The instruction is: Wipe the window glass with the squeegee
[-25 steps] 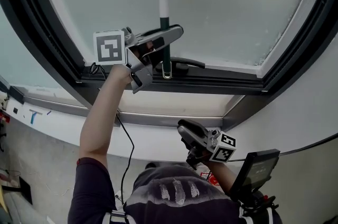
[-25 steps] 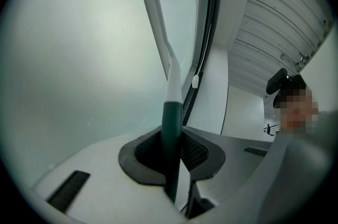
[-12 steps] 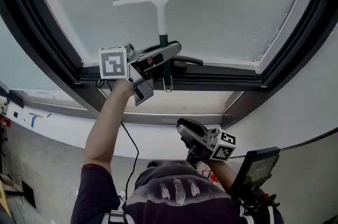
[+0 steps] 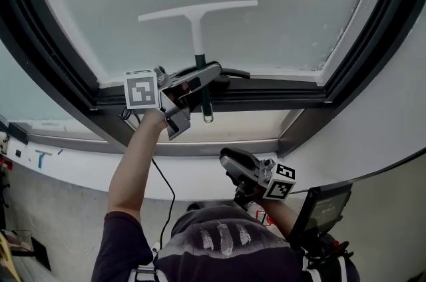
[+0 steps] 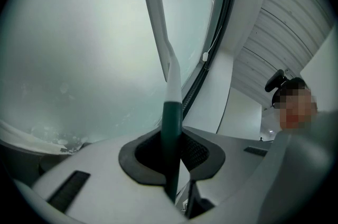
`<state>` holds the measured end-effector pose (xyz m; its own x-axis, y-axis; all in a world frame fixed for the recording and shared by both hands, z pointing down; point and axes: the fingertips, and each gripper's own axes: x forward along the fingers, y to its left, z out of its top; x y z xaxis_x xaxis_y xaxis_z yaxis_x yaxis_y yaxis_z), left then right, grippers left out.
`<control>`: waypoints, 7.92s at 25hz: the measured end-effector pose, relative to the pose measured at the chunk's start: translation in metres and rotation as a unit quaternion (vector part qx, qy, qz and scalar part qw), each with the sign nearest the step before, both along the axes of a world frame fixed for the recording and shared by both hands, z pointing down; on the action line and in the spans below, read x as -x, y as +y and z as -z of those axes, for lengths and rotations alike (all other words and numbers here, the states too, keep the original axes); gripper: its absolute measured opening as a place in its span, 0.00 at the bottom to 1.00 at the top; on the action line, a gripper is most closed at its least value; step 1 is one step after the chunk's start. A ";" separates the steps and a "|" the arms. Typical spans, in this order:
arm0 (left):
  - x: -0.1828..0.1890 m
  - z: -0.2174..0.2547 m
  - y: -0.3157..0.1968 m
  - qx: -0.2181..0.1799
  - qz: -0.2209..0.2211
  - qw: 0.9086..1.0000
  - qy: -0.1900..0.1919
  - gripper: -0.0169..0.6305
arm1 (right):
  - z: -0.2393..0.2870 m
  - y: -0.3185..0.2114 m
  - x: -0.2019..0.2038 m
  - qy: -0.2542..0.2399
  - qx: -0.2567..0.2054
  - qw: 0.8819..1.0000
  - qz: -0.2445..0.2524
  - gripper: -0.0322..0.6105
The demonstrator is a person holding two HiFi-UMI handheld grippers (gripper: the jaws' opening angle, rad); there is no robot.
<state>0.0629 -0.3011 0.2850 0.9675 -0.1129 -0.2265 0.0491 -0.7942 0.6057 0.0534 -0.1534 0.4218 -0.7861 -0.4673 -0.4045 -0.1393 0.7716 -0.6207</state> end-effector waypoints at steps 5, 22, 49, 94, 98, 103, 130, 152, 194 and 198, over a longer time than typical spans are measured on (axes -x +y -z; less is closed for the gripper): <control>0.000 0.000 0.002 -0.008 0.004 1.000 -0.004 0.13 | 0.009 0.000 -0.001 0.007 -0.013 1.000 -0.003 0.20; -0.001 -0.008 0.002 -0.010 -0.035 0.999 -0.013 0.12 | 0.010 -0.016 0.020 0.027 -0.015 0.997 -0.072 0.20; -0.208 0.220 0.031 -0.190 -0.027 0.981 0.005 0.12 | 0.035 0.018 -0.147 0.005 -0.020 0.996 -0.088 0.20; -0.279 0.182 0.000 -0.150 -0.072 0.984 -0.058 0.12 | 0.006 0.044 -0.149 -0.009 -0.013 0.996 -0.085 0.20; -0.281 0.159 -0.004 -0.139 -0.077 0.985 -0.065 0.12 | 0.006 0.043 -0.150 0.004 -0.012 0.995 -0.094 0.11; -0.288 0.138 0.006 -0.140 -0.101 0.984 -0.053 0.12 | 0.003 0.044 -0.153 0.016 -0.011 0.995 -0.100 0.06; -0.287 0.010 0.012 -0.016 -0.094 0.990 -0.108 0.12 | -0.004 0.045 -0.154 0.008 0.008 0.995 -0.101 0.06; -0.276 -0.060 0.047 0.025 -0.142 0.986 -0.087 0.12 | -0.015 0.057 -0.138 0.014 -0.006 0.995 -0.097 0.06; -0.045 -0.102 0.106 -0.018 0.114 0.981 -0.153 0.10 | -0.048 0.064 -0.111 0.029 0.036 0.998 -0.035 0.06; 0.014 -0.124 0.135 0.010 0.161 0.976 -0.146 0.10 | -0.048 0.067 -0.081 0.071 0.029 0.997 0.001 0.06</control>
